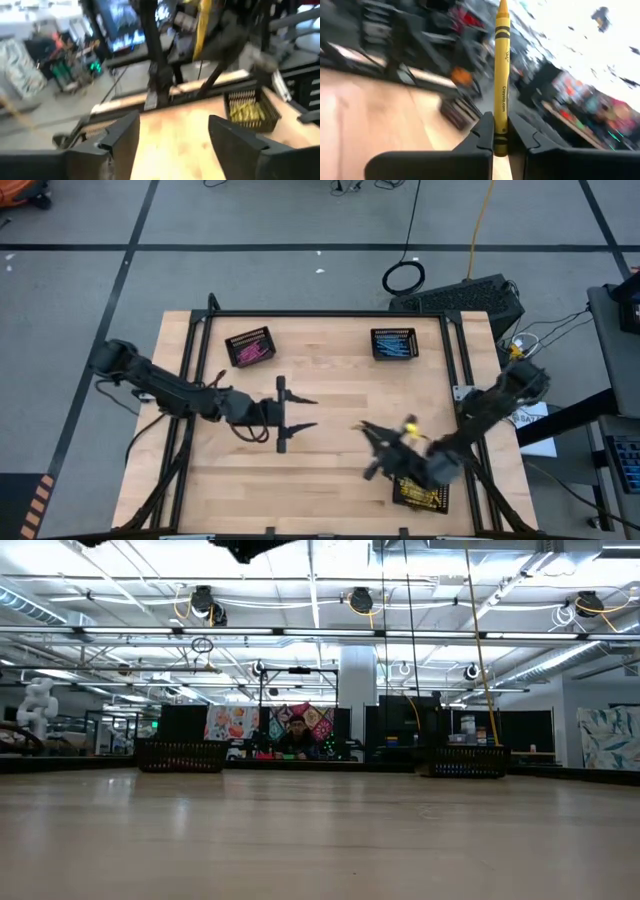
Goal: Sort crayons
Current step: Put the yellow crayon into the bottom black bin, then adjust the black bins
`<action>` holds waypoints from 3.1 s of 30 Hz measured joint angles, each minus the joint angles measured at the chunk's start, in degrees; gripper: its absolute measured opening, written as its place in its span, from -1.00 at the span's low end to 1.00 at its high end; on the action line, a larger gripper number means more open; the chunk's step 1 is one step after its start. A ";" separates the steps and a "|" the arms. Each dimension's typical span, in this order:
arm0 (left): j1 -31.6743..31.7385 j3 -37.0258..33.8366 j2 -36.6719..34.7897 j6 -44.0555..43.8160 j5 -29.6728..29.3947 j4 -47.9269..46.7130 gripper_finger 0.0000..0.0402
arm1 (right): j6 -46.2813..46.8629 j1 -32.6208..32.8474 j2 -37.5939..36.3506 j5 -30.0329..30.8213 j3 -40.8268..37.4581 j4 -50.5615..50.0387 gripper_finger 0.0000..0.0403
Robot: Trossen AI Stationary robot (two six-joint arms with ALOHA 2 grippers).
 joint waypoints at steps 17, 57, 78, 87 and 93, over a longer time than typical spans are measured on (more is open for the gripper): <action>-0.34 -0.07 -1.02 -6.32 -3.08 -8.60 0.27 | 54.50 34.84 -10.93 9.41 0.50 -6.35 -0.98; 0.12 -0.07 -0.98 -6.45 -3.04 -13.57 0.27 | 110.59 6.44 -6.50 -90.89 12.26 -116.12 -0.42; 0.12 -0.07 -1.04 -6.40 -4.29 -14.11 0.27 | 80.51 -8.67 -6.50 -89.68 2.89 -102.83 -0.40; 0.12 -0.07 -1.09 -6.43 -4.34 -13.96 0.27 | 74.80 -8.79 -6.56 -91.30 2.40 -103.68 -0.96; 0.12 -0.07 -1.09 -6.43 -4.42 -13.94 0.27 | 70.41 -12.38 -6.57 -91.48 2.40 -108.64 -0.99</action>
